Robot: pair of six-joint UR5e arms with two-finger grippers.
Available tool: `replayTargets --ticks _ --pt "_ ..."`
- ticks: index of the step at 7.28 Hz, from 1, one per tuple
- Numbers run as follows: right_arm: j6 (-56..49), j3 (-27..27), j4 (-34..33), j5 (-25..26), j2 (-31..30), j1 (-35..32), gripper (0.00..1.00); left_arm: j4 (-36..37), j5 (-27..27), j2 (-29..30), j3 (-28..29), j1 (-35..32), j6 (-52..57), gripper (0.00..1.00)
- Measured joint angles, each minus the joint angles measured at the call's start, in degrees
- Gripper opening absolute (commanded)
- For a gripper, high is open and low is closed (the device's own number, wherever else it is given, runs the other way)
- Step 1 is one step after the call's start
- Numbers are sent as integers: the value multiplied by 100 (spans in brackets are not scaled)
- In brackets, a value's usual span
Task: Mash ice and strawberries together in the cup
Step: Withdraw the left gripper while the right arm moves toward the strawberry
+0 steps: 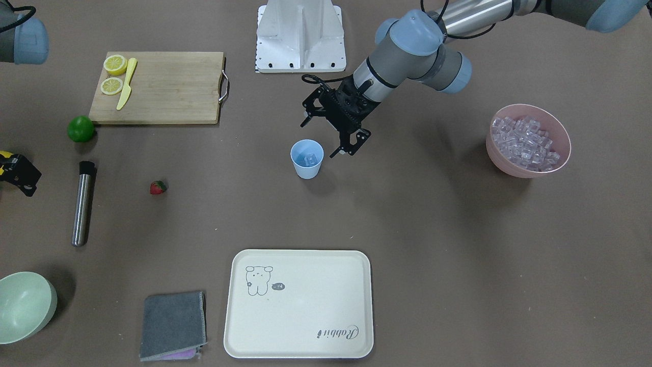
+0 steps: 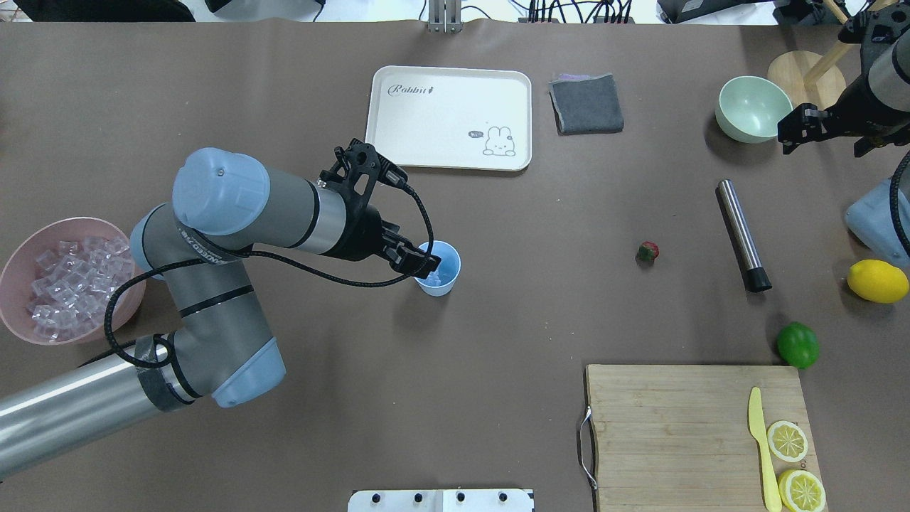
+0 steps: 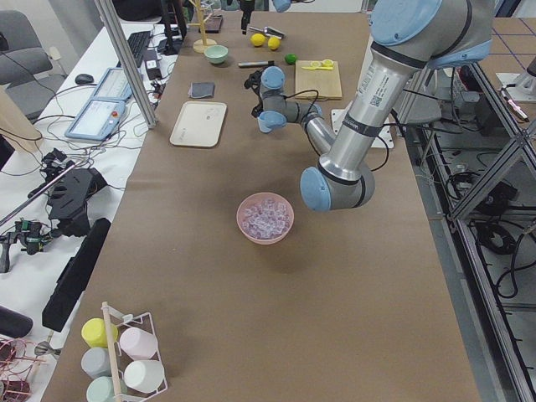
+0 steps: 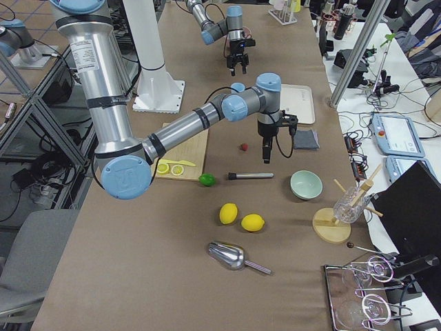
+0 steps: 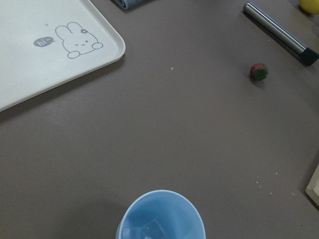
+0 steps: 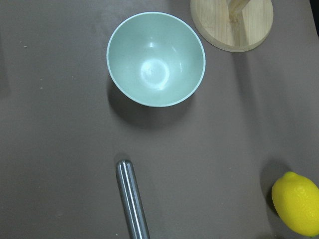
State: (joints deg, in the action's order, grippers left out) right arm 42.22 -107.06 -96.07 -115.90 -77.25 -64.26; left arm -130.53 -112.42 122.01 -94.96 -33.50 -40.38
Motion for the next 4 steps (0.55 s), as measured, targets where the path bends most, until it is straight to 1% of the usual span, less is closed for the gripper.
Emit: replayTargets --ticks 1,2,4 --pt "-1 -7 0 -14 14 5 100 26 -107 -172 -30 -236 72 97" --pt "-7 -38 0 -28 36 18 100 102 -387 -340 -35 -604 298 97" --pt "-6 -213 -2 -90 55 53 100 576 -1334 -546 -79 -1589 901 96"
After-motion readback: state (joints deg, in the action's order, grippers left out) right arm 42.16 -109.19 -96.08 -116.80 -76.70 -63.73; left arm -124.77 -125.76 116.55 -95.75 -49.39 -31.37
